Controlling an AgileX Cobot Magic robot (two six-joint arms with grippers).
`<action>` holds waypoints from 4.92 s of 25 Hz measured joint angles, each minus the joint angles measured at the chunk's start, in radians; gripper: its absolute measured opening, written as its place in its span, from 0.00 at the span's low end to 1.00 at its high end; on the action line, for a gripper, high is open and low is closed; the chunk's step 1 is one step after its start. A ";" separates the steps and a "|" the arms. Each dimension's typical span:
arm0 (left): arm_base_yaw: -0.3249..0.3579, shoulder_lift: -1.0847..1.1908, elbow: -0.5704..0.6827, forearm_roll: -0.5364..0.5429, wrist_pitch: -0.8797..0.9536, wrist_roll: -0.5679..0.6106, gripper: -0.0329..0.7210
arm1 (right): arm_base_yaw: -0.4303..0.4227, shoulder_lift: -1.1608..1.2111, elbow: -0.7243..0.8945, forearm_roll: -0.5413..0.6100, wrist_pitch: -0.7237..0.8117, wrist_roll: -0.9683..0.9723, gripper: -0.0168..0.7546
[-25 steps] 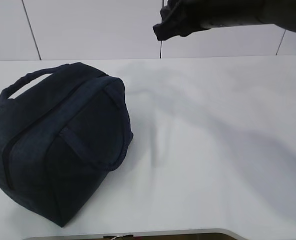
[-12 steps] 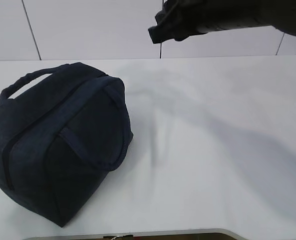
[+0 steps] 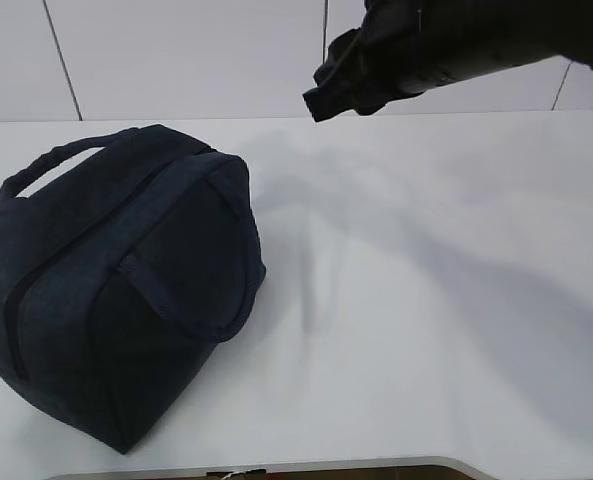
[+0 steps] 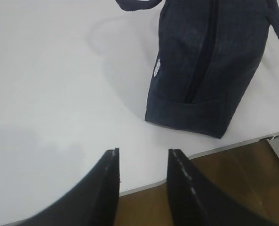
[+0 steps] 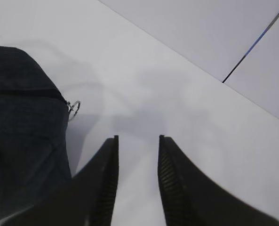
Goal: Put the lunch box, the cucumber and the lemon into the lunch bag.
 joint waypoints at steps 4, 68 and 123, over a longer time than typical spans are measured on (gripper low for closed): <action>0.000 0.000 0.000 0.000 0.000 0.000 0.36 | 0.004 -0.012 0.000 0.005 0.018 -0.010 0.34; 0.000 0.000 0.000 0.000 0.000 0.000 0.36 | 0.024 -1.162 0.347 0.201 0.808 -0.065 0.34; 0.000 0.000 0.000 0.000 0.000 0.000 0.36 | 0.002 -1.590 0.771 0.180 0.803 -0.115 0.34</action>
